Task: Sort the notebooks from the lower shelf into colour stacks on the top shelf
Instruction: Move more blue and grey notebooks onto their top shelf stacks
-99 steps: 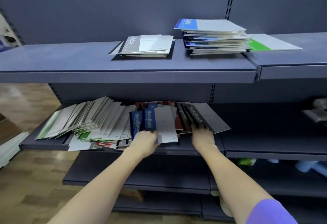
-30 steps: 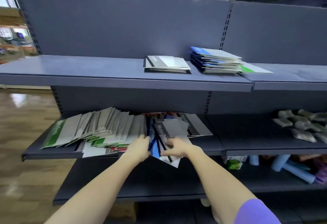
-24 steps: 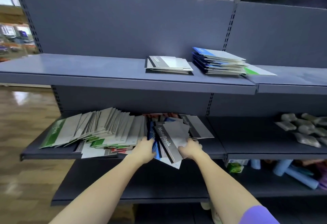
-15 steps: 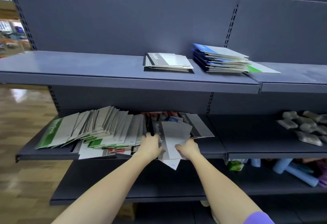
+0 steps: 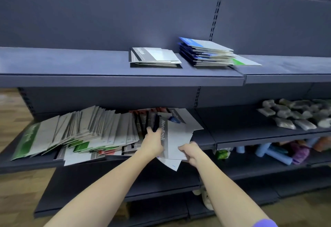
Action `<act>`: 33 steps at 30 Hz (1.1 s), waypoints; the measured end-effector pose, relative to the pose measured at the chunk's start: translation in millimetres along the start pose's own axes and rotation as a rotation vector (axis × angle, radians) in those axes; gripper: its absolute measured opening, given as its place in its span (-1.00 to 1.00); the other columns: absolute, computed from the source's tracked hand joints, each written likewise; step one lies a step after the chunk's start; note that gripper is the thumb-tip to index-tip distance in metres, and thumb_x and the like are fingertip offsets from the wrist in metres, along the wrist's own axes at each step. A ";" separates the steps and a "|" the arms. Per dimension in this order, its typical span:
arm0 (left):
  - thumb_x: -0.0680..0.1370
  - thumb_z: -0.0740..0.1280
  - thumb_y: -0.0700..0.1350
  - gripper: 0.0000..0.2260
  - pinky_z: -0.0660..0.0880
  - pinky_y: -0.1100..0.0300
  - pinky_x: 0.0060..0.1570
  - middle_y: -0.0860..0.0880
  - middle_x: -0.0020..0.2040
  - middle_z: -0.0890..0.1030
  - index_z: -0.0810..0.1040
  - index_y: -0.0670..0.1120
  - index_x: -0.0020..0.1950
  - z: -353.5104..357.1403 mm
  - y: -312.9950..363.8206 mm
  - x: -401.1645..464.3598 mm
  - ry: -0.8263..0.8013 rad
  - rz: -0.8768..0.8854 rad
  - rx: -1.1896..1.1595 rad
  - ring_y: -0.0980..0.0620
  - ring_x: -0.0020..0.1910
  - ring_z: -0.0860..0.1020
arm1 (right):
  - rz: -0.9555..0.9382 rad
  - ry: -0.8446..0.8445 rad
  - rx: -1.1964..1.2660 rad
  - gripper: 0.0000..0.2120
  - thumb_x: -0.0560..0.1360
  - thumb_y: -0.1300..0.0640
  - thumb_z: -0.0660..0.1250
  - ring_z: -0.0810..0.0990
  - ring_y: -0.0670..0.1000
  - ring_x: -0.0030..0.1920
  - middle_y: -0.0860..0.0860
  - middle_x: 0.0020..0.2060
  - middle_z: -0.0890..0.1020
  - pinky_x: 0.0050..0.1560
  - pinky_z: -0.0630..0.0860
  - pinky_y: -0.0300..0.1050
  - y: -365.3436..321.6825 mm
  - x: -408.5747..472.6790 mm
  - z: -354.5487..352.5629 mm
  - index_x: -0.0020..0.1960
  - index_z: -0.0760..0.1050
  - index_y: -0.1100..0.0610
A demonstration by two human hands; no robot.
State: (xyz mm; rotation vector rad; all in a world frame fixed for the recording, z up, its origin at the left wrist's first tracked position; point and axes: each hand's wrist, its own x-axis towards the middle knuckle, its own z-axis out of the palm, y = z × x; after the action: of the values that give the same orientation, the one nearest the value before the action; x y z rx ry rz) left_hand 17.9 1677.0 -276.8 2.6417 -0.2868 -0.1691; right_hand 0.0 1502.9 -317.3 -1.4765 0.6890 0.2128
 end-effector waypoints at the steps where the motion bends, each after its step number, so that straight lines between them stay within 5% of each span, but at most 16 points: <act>1: 0.47 0.49 -0.18 -0.39 0.53 -0.03 0.18 -0.23 0.46 0.11 0.31 -0.04 0.46 1.2 2.5 -1.7 -0.010 0.023 -0.021 -0.26 0.17 0.52 | -0.014 0.016 0.016 -0.71 0.51 0.40 0.32 0.67 0.19 0.03 0.19 0.06 0.64 0.01 0.65 0.15 2.8 -1.3 -4.1 0.18 0.38 0.22; 4: 0.48 0.50 -0.17 -0.38 0.54 0.00 0.14 -0.21 0.49 0.09 0.30 -0.02 0.46 2.1 16.7 -7.8 0.004 0.062 -0.046 -0.24 0.12 0.56 | -0.050 0.040 0.037 -0.71 0.52 0.39 0.32 0.65 0.17 0.08 0.15 0.09 0.63 0.16 0.59 0.21 6.2 -8.2 -18.5 0.18 0.37 0.17; 9: 0.49 0.50 -0.15 -0.18 0.55 -0.02 0.12 -0.18 0.56 -0.03 0.06 -0.04 0.59 -2.2 54.6 -19.3 0.028 0.034 -0.026 -0.23 0.19 0.54 | -0.117 0.039 0.060 -0.70 0.52 0.43 0.28 0.63 0.14 0.02 0.16 0.08 0.60 -0.08 0.63 0.08 -9.3 -29.9 -52.8 0.17 0.35 0.16; 12: 0.43 0.55 -0.15 -0.01 0.55 0.02 0.11 -0.15 0.59 -0.08 -0.08 -0.12 0.62 -3.8 76.4 -25.8 0.055 -0.018 -0.012 -0.21 0.25 0.53 | -0.139 0.005 0.028 -0.64 0.42 0.42 0.33 0.63 0.19 0.06 0.22 0.12 0.61 0.10 0.61 0.18 -16.6 -40.5 -77.4 0.16 0.38 0.21; 16: 0.39 0.54 -0.25 -0.10 0.53 0.10 -0.12 -0.10 0.52 0.04 0.03 -0.15 0.55 1.2 107.4 -39.8 0.110 -0.051 0.041 -0.16 0.07 0.59 | -0.161 -0.043 -0.032 -0.43 0.21 0.33 0.42 0.68 0.23 0.07 0.24 0.10 0.65 0.08 0.62 0.24 -19.6 -60.9 -115.9 0.22 0.44 0.24; 22: 0.35 0.48 -0.33 -0.40 0.60 -0.07 -0.17 -0.06 0.19 0.36 0.24 -0.04 0.23 12.2 154.0 -61.5 0.086 0.073 -0.079 -0.14 -0.14 0.57 | -0.268 -0.101 -0.048 -0.67 0.54 0.24 0.36 0.69 0.10 0.07 0.03 0.10 0.68 0.02 0.66 0.17 -20.5 -93.5 -172.8 0.26 0.43 0.04; 26: 0.40 0.33 -0.39 -0.34 0.46 0.07 -0.40 -0.17 -0.16 0.53 0.11 0.08 0.31 13.2 181.7 -71.7 -0.019 0.109 -0.194 -0.09 -0.35 0.49 | -0.332 -0.127 -0.077 -0.65 0.57 0.23 0.33 0.69 0.07 0.08 -0.02 0.13 0.67 -0.02 0.67 0.11 -21.7 -110.6 -207.7 0.31 0.42 -0.02; 30: 0.43 0.32 -0.35 -0.29 0.43 0.06 -0.35 -0.19 -0.11 0.57 0.03 0.08 0.40 9.7 205.6 -82.2 -0.006 0.129 -0.279 -0.07 -0.29 0.51 | -0.490 -0.077 -0.086 -0.62 0.57 0.26 0.30 0.66 0.05 0.09 -0.03 0.13 0.65 -0.13 0.66 0.00 -22.9 -132.1 -230.9 0.32 0.39 -0.05; 33: 0.52 0.34 -0.25 -0.30 0.53 0.09 -0.27 -0.14 -0.04 0.59 -0.05 -0.02 0.48 2.6 221.1 -87.2 0.020 0.114 -0.309 -0.09 -0.14 0.61 | -0.616 -0.035 -0.158 -0.53 0.54 0.24 0.30 0.57 -0.05 0.17 -0.08 0.17 0.59 0.01 0.58 -0.11 -27.3 -141.2 -232.9 0.39 0.34 -0.04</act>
State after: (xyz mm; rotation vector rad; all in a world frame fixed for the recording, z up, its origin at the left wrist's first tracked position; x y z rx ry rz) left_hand -105.3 1504.6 -169.1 2.3135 -0.3712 -0.1373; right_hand -165.8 1316.3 -205.1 -1.7612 0.1679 -0.1859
